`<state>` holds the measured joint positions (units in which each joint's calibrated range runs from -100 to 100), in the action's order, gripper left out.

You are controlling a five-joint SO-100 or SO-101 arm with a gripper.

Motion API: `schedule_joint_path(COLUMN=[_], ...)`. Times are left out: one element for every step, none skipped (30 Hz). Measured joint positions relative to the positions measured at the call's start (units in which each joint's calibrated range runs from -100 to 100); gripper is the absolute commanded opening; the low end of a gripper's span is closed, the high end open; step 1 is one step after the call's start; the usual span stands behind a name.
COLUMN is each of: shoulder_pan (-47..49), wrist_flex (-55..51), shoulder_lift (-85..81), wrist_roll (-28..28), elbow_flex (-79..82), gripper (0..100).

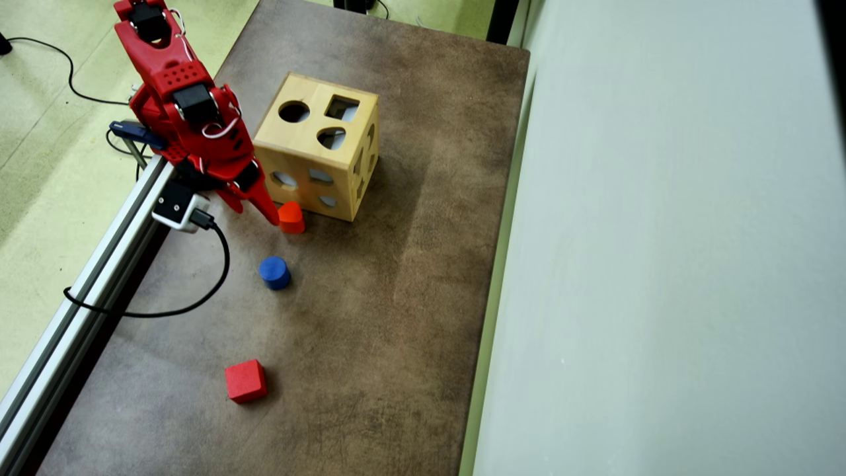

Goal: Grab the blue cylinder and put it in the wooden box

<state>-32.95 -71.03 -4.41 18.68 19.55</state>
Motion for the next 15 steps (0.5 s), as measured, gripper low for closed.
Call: schedule_joint_path(shoulder_pan=[-0.1, -0.1, -0.2, -0.2, -0.3, -0.3, -0.3, -0.3, -0.3, -0.3, -0.3, -0.3, -0.3, -0.3, -0.3], wrist_flex=[1.2, 2.5, 3.9, 5.1, 6.4, 7.3, 8.0, 8.5, 8.5, 8.8, 8.8, 9.0, 9.1, 9.4, 9.7], shoulder_lift=[1.5, 2.8, 4.0, 4.7, 5.5, 5.9, 6.3, 6.3, 6.3, 6.3, 6.4, 7.0, 8.0, 9.3, 10.9], wrist_roll=[0.0, 0.0, 0.0, 0.0, 0.0, 0.0, 0.0, 0.0, 0.0, 0.0, 0.0, 0.0, 0.0, 0.0, 0.0], elbow_flex=[0.0, 0.0, 0.0, 0.0, 0.0, 0.0, 0.0, 0.0, 0.0, 0.0, 0.0, 0.0, 0.0, 0.0, 0.0], gripper=[29, 29, 29, 29, 30, 30, 30, 30, 30, 30, 30, 30, 30, 30, 30])
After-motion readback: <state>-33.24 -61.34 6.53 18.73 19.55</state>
